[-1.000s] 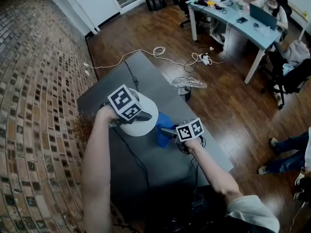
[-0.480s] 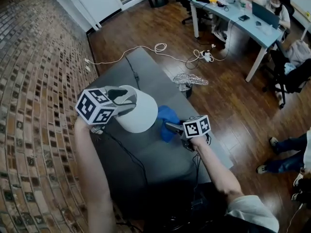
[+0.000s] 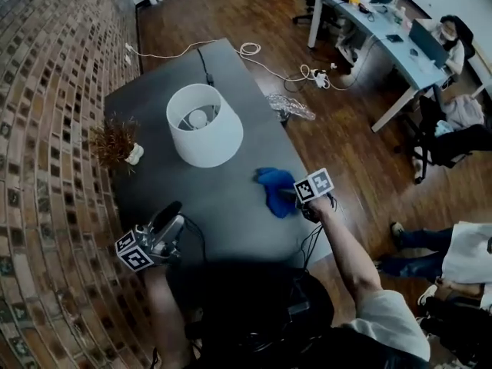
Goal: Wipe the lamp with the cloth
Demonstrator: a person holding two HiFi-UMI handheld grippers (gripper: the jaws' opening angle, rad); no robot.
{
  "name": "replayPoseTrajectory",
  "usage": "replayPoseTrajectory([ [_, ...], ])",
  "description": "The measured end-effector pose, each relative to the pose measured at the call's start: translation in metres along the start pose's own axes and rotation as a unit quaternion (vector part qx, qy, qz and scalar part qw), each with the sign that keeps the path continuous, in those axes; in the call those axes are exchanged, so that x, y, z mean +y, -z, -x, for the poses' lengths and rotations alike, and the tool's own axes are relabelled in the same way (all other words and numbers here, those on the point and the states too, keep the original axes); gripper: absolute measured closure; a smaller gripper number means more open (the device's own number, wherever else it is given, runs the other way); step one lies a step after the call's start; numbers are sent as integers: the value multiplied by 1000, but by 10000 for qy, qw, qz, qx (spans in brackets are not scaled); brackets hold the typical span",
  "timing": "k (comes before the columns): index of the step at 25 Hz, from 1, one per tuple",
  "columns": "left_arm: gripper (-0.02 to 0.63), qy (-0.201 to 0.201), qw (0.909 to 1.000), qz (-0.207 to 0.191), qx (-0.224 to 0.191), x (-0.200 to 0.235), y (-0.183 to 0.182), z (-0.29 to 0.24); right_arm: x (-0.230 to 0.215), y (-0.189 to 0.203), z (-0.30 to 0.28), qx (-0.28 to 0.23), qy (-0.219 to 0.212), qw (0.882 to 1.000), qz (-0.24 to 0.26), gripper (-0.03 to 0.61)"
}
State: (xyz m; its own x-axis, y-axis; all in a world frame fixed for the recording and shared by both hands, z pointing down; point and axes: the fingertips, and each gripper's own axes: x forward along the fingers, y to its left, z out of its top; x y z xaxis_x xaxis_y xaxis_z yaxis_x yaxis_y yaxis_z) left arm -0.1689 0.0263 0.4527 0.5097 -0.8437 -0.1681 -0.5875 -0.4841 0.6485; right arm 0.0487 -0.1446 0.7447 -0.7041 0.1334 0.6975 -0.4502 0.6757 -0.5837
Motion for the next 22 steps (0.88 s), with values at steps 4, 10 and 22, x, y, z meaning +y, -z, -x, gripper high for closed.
replayPoseTrajectory([
  [4,426,-249,9987,444,-56,6,56,34,-31,31,13,485,884,9942,368,449],
  [10,425,-252,9938,709,-823,-6,49,59,-25,53,69,-101,935,9954,-190,258],
  [22,426,507,9886,406,-1359,-60,7,50,113,22,156,-2290,-542,9707,-492,306],
])
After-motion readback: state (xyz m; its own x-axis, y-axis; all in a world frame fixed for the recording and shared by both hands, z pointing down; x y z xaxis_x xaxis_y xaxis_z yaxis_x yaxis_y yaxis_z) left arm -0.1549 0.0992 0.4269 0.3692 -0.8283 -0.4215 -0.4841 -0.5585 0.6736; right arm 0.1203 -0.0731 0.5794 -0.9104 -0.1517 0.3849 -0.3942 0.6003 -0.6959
